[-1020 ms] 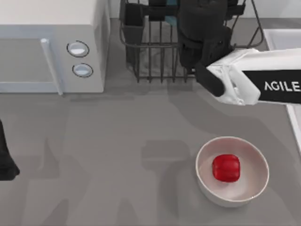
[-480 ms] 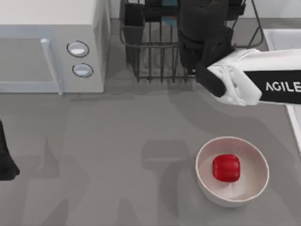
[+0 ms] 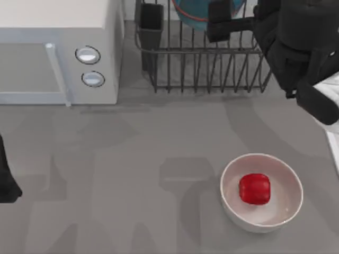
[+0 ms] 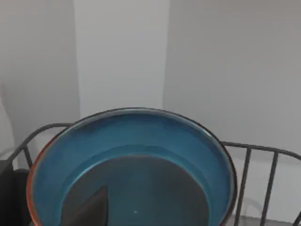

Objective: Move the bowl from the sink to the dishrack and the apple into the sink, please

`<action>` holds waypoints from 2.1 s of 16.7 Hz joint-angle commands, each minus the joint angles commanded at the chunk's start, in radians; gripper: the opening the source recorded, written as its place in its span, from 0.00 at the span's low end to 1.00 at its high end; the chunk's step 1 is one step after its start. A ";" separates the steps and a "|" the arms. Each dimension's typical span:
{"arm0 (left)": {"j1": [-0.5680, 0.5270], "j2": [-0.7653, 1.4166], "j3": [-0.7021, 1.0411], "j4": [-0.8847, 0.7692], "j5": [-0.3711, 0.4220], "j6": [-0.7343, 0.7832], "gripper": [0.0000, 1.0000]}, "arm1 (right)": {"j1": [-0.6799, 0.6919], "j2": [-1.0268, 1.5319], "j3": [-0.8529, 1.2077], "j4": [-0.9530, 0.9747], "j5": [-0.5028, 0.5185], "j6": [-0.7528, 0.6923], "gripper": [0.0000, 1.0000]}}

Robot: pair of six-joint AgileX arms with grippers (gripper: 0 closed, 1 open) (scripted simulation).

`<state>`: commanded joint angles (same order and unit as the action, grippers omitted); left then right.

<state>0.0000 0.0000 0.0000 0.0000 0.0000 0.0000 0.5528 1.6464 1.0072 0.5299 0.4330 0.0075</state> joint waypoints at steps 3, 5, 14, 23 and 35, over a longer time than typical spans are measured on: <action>0.000 0.000 0.000 0.000 0.000 0.000 1.00 | -0.108 -0.235 -0.144 -0.089 -0.058 0.001 1.00; 0.000 0.000 0.000 0.000 0.000 0.000 1.00 | -0.190 -0.438 -0.233 -0.136 -0.068 0.003 1.00; 0.000 0.000 0.000 0.000 0.000 0.000 1.00 | -0.486 -1.403 -0.812 -0.382 -0.234 0.002 1.00; 0.000 0.000 0.000 0.000 0.000 0.000 1.00 | -0.553 -1.646 -1.007 -0.530 -0.433 -0.008 1.00; 0.000 0.000 0.000 0.000 0.000 0.000 1.00 | -0.553 -1.646 -1.007 -0.530 -0.433 -0.008 1.00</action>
<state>0.0000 0.0000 0.0000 0.0000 0.0000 0.0000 0.0000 0.0000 0.0000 0.0000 0.0000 0.0000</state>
